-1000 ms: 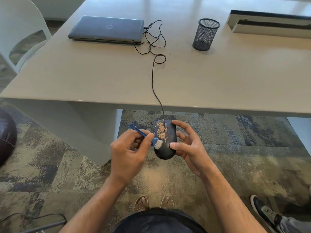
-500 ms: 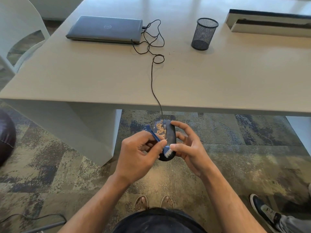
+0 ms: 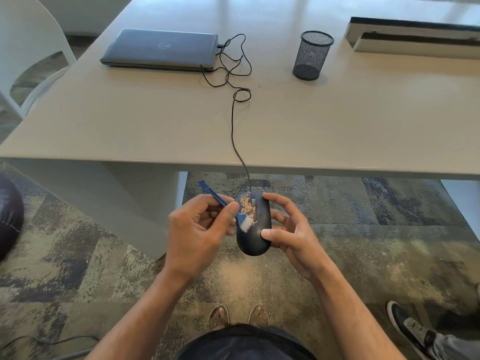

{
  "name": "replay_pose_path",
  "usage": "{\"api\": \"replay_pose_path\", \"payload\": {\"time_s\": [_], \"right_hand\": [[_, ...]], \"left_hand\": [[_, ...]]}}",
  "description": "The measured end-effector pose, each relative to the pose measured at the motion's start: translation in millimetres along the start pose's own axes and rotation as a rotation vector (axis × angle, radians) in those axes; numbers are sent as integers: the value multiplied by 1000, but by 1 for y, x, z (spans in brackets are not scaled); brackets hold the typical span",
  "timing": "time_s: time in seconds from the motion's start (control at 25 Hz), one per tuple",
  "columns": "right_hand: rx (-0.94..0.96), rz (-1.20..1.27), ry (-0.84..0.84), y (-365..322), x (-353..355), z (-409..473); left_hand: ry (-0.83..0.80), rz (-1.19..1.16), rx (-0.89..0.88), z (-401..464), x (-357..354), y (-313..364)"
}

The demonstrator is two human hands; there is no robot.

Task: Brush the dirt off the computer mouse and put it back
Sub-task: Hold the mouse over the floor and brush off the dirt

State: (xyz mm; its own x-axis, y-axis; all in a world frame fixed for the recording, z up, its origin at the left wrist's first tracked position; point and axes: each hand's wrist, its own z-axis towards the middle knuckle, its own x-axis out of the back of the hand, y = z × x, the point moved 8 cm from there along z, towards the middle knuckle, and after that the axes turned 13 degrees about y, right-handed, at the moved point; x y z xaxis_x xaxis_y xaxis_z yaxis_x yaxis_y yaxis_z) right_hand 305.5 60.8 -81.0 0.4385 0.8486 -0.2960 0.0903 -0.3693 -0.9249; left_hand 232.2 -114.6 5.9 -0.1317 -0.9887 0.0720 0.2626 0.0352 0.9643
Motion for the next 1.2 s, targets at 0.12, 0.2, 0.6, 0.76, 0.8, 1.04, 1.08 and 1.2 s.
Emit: {"api": "replay_pose_path", "payload": {"time_s": [0.12, 0.2, 0.6, 0.76, 0.8, 1.04, 1.08, 1.2], "right_hand": [[9, -2, -4, 0, -2, -1], [15, -7, 2, -1, -2, -2], [-3, 2, 7, 0, 0, -5], [2, 0, -1, -1, -1, -5], [0, 1, -2, -1, -1, -5], [-11, -11, -3, 3, 2, -4], [-16, -7, -4, 4, 3, -4], [-19, 8, -11, 4, 2, -3]], "left_hand": [[-70, 39, -69, -9, -15, 3], [-16, 83, -80, -5, -12, -2], [61, -18, 74, 12, 8, -15], [-116, -15, 58, 1, -18, -9], [-98, 1, 63, 2, -19, -11], [81, 108, 91, 23, -1, -27], [116, 125, 98, 27, 2, -29], [150, 62, 120, 33, 8, -28]]}}
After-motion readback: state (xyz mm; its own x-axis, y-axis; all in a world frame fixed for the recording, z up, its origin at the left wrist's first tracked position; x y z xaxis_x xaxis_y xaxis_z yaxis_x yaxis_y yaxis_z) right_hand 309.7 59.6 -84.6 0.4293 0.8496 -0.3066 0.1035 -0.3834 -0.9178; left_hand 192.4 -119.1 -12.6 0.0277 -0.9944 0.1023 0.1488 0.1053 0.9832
